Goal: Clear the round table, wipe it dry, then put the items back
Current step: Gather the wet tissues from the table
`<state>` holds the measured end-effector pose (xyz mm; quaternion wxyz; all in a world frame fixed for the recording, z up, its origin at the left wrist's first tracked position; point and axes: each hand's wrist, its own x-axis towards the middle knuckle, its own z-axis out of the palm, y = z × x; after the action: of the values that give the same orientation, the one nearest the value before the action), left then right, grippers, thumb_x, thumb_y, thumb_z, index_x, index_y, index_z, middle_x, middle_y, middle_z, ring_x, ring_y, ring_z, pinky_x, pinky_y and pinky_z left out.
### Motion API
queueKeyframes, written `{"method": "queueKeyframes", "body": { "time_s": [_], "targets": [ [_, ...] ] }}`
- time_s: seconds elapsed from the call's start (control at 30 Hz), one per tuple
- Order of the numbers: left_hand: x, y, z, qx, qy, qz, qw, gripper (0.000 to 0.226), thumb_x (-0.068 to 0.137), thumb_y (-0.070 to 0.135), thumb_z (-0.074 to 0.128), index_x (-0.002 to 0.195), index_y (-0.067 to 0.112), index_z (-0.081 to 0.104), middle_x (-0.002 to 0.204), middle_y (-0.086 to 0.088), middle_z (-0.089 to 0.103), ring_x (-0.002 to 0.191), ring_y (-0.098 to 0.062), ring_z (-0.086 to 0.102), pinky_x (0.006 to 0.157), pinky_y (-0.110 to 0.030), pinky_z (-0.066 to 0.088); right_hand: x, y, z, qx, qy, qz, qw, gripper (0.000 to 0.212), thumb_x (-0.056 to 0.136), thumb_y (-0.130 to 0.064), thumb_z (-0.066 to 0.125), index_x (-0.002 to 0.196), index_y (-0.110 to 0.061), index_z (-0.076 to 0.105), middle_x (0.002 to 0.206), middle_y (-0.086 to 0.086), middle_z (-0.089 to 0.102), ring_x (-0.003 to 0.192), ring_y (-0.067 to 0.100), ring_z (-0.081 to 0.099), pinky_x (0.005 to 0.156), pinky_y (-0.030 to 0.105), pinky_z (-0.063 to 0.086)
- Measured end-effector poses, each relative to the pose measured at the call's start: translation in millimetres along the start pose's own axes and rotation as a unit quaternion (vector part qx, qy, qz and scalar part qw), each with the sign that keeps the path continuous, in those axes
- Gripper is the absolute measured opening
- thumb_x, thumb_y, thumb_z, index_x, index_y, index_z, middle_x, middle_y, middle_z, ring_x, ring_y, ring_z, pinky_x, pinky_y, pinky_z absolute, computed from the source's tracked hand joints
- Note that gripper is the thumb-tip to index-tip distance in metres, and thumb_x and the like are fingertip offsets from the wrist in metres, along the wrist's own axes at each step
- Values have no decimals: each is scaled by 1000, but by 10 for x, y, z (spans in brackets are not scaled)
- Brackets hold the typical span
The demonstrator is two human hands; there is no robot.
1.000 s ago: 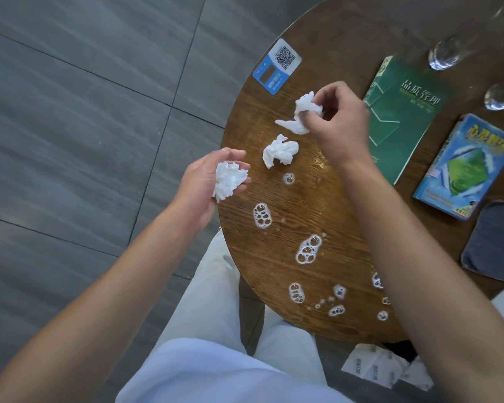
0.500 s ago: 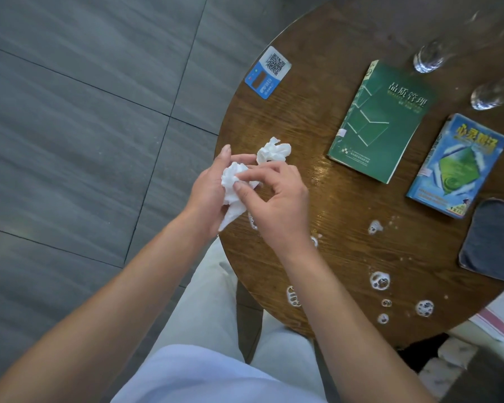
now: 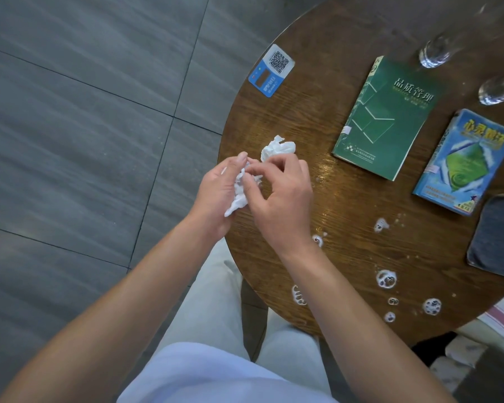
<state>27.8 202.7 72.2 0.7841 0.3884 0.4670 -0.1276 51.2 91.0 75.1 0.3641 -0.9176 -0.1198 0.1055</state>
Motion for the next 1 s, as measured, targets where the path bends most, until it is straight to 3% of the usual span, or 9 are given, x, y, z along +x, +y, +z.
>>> {"method": "queueKeyframes", "body": {
  "time_s": [0.17, 0.3, 0.4, 0.6, 0.77, 1.0],
  "targets": [
    [13, -39, -164, -38, 10, 2, 999, 22, 101, 30, 63, 92, 11, 69, 85, -7, 67, 70, -22, 63, 59, -27, 53, 309, 272, -119, 12, 44, 53, 998, 25, 94, -30, 63, 116, -21, 71, 116, -2, 58, 102, 19, 58, 87, 42, 53],
    [-20, -80, -300, -29, 27, -14, 999, 24, 101, 32, 63, 98, 9, 68, 89, -9, 65, 68, -21, 63, 54, -25, 53, 543, 598, -43, -110, -30, 77, 991, 43, 94, -38, 61, 136, -28, 62, 140, 0, 54, 123, 20, 51, 100, 38, 48],
    [-42, -112, -371, -10, 35, -15, 999, 25, 101, 33, 62, 100, 9, 68, 92, -11, 64, 69, -21, 63, 56, -25, 53, 638, 800, 98, -201, -98, 96, 970, 52, 94, -48, 62, 143, -31, 56, 147, 1, 50, 130, 25, 48, 107, 41, 42],
    [-45, -149, -476, 3, 45, -26, 999, 24, 102, 32, 61, 100, 9, 68, 91, -12, 64, 68, -21, 64, 55, -25, 53, 659, 902, 268, -253, -105, 86, 958, 53, 92, -48, 69, 141, -32, 57, 128, 4, 57, 118, 27, 52, 102, 41, 38],
    [-54, -117, -482, 10, 40, -19, 999, 24, 103, 31, 59, 102, 8, 67, 92, -12, 63, 67, -20, 64, 54, -24, 53, 701, 925, 324, -248, -122, 125, 953, 30, 98, -36, 63, 128, -31, 65, 125, 3, 61, 117, 26, 53, 100, 38, 41],
    [-54, -81, -449, 17, 26, -10, 999, 26, 104, 32, 59, 105, 7, 68, 94, -13, 64, 70, -22, 64, 57, -25, 53, 537, 796, 64, -148, -53, 146, 977, 16, 92, -31, 66, 107, -27, 68, 102, -6, 65, 98, 18, 62, 77, 31, 47]
  ]
}}
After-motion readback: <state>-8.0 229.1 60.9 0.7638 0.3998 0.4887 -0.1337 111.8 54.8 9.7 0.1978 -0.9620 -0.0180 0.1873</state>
